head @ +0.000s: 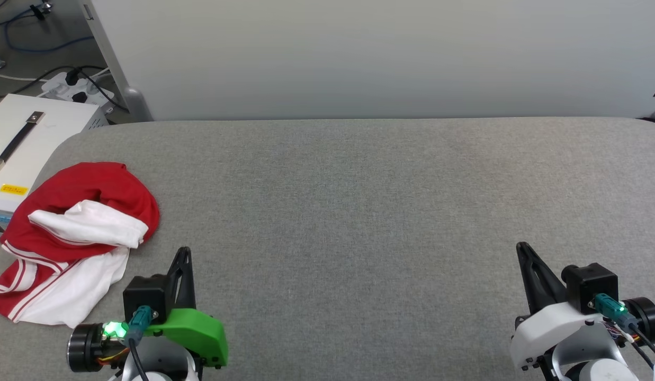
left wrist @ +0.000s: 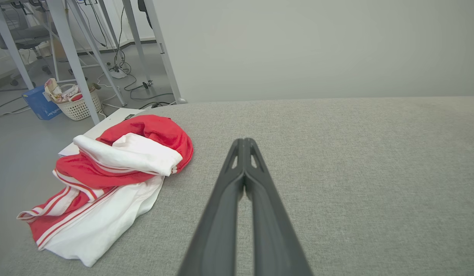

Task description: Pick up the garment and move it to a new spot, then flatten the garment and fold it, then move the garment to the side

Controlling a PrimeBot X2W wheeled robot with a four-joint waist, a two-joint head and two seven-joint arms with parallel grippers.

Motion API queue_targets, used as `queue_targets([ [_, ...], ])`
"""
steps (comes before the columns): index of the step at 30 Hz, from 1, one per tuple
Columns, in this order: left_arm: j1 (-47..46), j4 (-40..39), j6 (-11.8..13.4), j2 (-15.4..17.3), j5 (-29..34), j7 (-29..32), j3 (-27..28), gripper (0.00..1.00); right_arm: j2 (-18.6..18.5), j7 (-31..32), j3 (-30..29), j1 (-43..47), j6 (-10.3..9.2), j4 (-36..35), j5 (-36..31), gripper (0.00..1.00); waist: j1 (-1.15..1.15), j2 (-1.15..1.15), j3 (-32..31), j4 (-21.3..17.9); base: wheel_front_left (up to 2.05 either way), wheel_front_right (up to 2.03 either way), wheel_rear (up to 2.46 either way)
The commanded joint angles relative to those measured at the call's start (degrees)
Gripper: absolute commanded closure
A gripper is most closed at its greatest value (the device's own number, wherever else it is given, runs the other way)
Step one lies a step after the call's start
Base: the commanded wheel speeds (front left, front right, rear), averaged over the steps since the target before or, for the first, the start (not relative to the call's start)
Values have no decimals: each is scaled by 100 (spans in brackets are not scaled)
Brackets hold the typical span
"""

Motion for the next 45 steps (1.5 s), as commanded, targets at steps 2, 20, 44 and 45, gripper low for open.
queue_targets([
  [2,-99,-13,-17,-25,49,-4,2,100,10,16,-13,-94,-5,-27,-55,100,0,0,0,0,0,0,0],
  [20,-11,-50,61,-1,-72,-137,-16,0,0,-135,-77,-9,0,-71,162,0,0,0,12,-3,0,0,0],
  [44,-5,-153,107,-6,-253,-421,-19,0,2,-415,-176,50,-2,-297,606,0,0,0,20,-17,0,0,0],
  [45,-4,-159,107,-6,-259,-431,-18,0,2,-426,-174,53,-2,-303,620,0,0,0,20,-19,0,0,0],
])
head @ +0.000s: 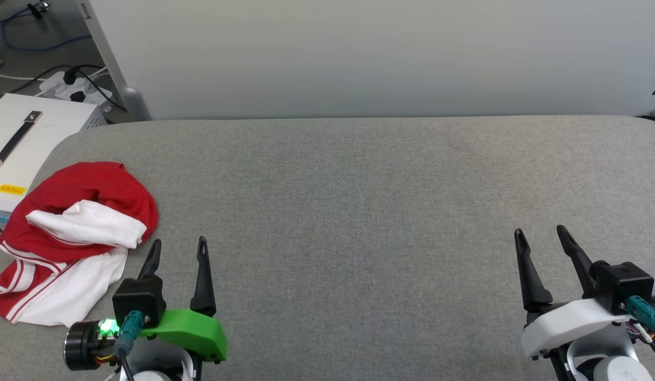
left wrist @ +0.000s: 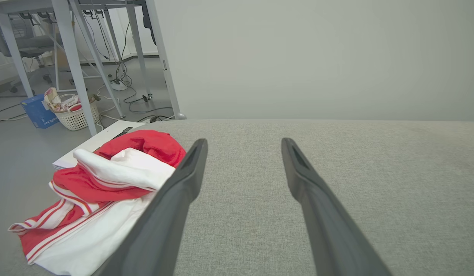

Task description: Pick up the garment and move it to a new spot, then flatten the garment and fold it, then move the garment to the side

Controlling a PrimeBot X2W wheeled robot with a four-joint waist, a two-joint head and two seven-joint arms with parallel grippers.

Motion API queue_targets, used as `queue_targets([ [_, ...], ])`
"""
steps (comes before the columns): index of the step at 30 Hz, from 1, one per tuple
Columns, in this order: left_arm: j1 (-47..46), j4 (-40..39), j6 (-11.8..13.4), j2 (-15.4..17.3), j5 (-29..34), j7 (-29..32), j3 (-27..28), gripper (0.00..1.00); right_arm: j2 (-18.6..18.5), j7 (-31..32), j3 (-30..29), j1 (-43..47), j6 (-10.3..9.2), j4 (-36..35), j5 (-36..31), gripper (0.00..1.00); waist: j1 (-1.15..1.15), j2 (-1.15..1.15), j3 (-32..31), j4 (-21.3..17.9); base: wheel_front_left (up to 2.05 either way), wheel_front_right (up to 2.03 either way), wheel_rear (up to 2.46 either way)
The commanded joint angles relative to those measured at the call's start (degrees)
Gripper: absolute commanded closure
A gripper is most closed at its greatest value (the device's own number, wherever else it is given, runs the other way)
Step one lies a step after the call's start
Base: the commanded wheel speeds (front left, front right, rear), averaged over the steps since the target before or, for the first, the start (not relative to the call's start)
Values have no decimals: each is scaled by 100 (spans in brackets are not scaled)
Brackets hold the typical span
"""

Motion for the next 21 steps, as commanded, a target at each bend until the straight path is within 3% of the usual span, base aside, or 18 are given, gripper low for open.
queue_targets([
  [1,-8,-37,46,-8,-60,-72,-4,0,3,-72,-17,46,-2,-62,80,0,0,0,1,-3,0,0,0],
  [21,55,-43,56,-12,-201,-309,-28,0,5,-305,-24,167,-2,-157,328,0,0,0,-13,-35,0,0,0],
])
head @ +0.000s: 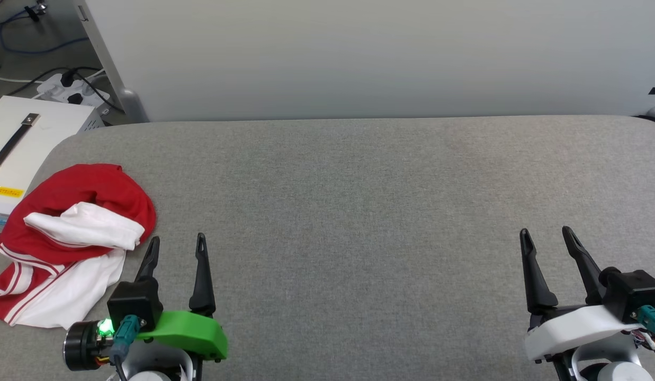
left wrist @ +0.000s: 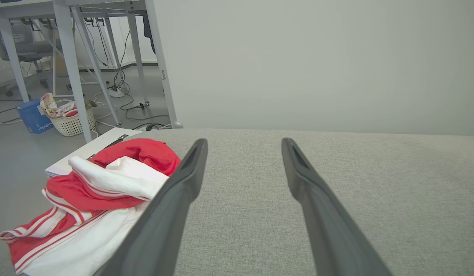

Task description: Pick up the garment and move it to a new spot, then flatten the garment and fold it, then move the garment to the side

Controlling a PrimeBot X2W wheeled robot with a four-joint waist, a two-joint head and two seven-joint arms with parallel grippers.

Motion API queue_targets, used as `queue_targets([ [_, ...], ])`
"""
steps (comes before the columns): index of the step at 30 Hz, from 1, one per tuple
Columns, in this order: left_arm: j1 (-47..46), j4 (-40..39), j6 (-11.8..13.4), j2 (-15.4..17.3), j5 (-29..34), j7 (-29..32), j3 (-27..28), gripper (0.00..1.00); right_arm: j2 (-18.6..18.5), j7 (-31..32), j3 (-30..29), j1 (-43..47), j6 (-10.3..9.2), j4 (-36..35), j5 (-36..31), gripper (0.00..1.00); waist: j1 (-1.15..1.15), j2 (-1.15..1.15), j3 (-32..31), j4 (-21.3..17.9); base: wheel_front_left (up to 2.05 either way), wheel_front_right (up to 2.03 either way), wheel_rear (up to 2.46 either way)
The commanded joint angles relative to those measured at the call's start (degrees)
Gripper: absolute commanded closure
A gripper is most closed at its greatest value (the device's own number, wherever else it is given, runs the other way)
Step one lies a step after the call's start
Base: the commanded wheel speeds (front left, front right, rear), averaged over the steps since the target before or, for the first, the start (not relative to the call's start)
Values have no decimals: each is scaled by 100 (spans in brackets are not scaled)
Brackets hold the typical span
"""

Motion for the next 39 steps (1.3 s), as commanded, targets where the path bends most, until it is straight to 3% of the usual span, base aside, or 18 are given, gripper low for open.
queue_targets([
  [1,52,-10,51,-12,-50,-67,-10,0,5,-69,2,56,-2,-62,60,0,0,0,-4,-2,0,0,0],
  [29,144,-32,34,-18,-218,-399,-58,0,7,-396,21,209,-4,-198,305,0,0,0,-5,19,0,0,0],
  [39,103,-44,95,-20,-289,-520,22,0,8,-515,110,217,-4,-309,339,0,0,0,77,308,0,0,0],
])
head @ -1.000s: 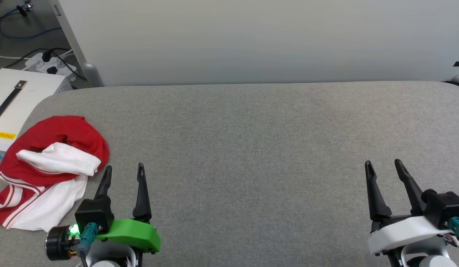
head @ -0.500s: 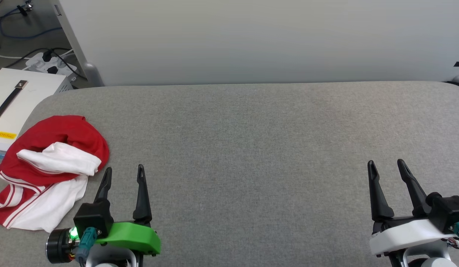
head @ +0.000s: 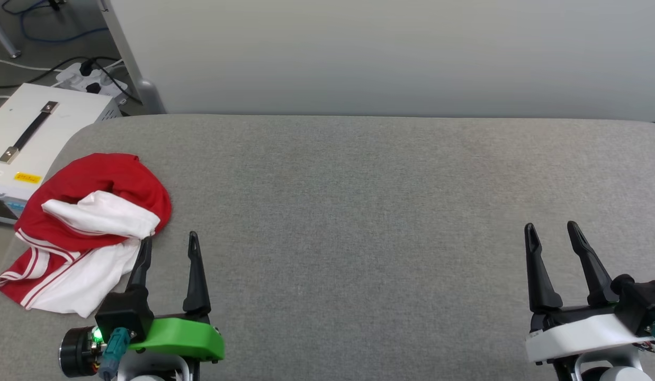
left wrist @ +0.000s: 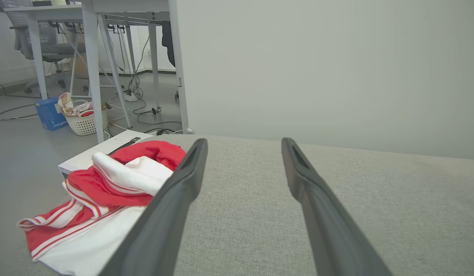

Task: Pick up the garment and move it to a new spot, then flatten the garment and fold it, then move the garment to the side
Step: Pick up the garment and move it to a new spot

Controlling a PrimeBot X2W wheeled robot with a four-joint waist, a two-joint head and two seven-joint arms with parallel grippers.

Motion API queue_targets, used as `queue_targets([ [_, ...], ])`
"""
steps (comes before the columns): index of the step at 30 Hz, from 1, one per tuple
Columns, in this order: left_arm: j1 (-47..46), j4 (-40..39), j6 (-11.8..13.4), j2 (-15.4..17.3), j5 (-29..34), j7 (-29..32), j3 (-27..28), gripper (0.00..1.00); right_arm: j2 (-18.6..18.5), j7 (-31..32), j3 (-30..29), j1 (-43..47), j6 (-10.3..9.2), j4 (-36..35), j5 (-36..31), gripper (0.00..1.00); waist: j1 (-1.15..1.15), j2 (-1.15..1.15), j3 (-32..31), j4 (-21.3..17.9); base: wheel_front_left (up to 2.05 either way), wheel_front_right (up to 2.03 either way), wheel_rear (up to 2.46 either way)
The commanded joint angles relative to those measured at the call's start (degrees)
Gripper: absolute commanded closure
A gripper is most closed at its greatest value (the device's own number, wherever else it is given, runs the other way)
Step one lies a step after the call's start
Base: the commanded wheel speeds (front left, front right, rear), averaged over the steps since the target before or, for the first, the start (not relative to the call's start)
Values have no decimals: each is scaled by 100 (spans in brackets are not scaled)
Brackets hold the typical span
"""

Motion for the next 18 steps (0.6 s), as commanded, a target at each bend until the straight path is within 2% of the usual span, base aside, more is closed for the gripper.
queue_targets([
  [1,16,-18,45,-19,-56,-58,30,0,7,-64,25,78,-4,-68,25,0,0,0,45,116,0,0,0],
  [18,-73,7,165,-22,-241,-261,225,0,9,-264,254,45,-5,-153,-65,0,0,0,263,1315,0,0,0],
])
